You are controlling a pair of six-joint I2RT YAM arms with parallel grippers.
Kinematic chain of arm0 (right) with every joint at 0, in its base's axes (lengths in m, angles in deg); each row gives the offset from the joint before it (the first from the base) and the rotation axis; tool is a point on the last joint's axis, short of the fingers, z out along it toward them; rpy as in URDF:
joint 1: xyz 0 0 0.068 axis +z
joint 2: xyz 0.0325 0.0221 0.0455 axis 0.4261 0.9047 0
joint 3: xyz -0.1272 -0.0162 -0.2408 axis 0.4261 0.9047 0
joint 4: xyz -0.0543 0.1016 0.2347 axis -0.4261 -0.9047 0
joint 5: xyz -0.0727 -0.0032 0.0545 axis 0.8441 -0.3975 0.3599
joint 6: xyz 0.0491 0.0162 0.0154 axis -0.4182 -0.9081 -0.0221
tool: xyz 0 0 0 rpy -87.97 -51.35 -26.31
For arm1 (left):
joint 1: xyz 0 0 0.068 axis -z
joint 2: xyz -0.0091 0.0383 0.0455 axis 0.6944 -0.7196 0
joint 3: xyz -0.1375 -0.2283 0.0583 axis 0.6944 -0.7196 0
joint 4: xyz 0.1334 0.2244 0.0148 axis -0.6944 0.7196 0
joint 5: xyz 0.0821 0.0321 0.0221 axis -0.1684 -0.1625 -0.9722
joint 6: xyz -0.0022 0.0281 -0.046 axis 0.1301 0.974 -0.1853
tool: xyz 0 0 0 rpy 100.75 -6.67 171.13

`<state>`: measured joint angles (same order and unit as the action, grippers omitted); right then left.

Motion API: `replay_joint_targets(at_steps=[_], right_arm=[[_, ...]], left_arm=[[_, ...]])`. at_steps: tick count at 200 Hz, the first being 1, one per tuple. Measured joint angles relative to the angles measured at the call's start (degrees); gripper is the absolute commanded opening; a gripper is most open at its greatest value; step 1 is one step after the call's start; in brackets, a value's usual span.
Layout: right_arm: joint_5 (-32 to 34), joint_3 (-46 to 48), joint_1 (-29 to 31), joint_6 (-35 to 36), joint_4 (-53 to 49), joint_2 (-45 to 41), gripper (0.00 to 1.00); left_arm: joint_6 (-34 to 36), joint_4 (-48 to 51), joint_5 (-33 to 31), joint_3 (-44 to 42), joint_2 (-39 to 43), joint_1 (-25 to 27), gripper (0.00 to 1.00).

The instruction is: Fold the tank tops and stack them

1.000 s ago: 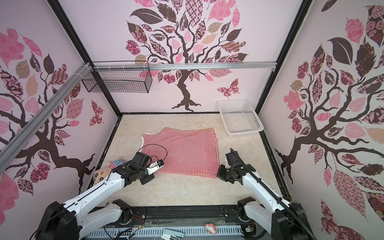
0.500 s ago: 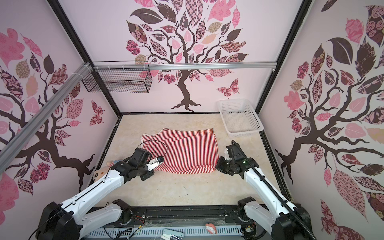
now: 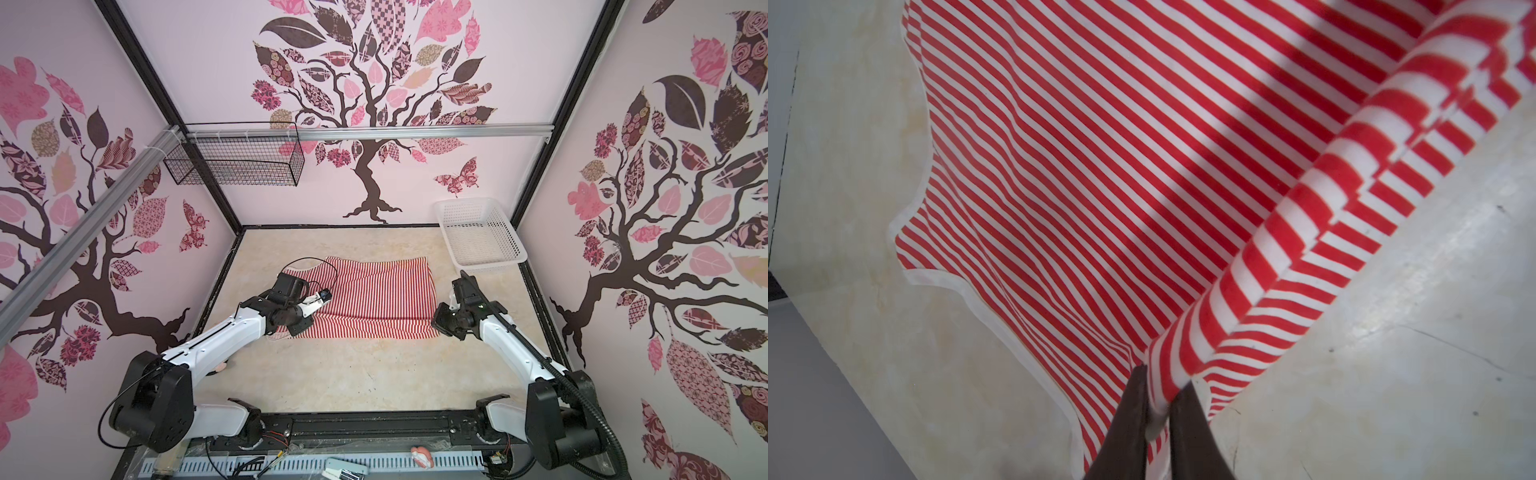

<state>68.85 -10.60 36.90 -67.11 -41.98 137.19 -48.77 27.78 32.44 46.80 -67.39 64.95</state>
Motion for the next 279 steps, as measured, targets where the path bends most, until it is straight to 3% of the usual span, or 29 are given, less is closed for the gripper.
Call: replay_joint_targets(at_steps=[96,196,211,235,279], right_arm=[[0.4,-8.3,-1.3,0.8,6.8,12.5,0.0],[4.3,-9.5,-1.3,2.6,7.0,18.5,0.0],[4.7,-10.4,-1.3,2.7,7.0,19.3,0.16],[5.9,-11.5,-1.4,3.1,6.6,19.5,0.33],[8.3,-11.3,-1.6,4.4,5.8,15.8,0.39]], left_arm=[[0.9,-3.5,-0.2,6.7,-13.1,-1.1,0.21],[0.7,-4.7,-1.5,9.4,-17.6,-1.1,0.24],[0.5,-4.9,-2.2,9.5,-18.0,-1.1,0.3],[-0.1,-5.9,-4.1,9.7,-18.9,-1.1,0.39],[-2.3,-8.5,-8.4,9.7,-18.0,-1.7,0.42]])
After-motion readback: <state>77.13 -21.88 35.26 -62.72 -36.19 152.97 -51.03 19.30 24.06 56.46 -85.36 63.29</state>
